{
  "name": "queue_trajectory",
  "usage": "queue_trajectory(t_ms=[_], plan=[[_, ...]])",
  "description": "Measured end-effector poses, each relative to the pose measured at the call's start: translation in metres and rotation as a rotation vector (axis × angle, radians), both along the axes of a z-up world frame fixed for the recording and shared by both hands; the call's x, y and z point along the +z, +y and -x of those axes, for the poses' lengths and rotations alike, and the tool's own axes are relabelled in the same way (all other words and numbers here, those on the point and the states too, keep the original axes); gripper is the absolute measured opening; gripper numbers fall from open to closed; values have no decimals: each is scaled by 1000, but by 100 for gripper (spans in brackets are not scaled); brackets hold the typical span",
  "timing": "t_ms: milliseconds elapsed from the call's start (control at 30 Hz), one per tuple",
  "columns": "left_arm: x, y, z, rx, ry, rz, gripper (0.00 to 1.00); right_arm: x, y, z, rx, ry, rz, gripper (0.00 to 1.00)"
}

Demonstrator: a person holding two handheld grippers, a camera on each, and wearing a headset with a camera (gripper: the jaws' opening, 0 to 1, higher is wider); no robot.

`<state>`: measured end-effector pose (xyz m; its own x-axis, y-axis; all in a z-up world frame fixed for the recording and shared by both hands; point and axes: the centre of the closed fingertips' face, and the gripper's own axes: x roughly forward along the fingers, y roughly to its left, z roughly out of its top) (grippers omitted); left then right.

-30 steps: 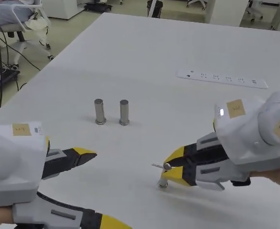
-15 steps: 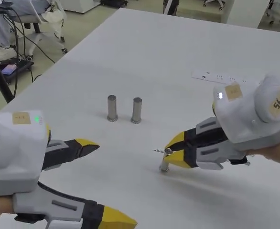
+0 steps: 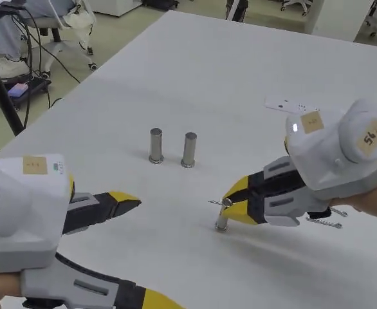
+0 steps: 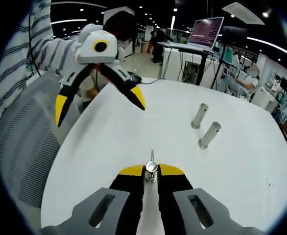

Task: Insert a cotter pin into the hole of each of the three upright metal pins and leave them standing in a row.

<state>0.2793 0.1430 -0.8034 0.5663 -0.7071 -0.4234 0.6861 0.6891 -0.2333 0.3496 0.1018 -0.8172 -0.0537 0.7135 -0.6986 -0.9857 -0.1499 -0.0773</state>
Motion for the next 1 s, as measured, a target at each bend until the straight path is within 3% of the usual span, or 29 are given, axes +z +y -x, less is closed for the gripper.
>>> queue_trajectory(t_ms=[67,167,333,567,667,1000], plan=[[0,2,0,8,5,5,99,-1,1,-1,-26,23,-7,10],[-2,5,-1,23,6,-6,99,-1,0,-3,-43,22,-9,10],[-1,12,-2,66,5,11,99,-2,-1,-4,-64,34,-14,10],[-2,17,5,70,23,3,99,-1,-1,-4,-73,33,-34,12],[-1,20,5,81,22,3,99,4,1,-6,-94,31,-57,23],[8,23,2,110,8,5,99,27,-11,-5,-169,19,-118,24]])
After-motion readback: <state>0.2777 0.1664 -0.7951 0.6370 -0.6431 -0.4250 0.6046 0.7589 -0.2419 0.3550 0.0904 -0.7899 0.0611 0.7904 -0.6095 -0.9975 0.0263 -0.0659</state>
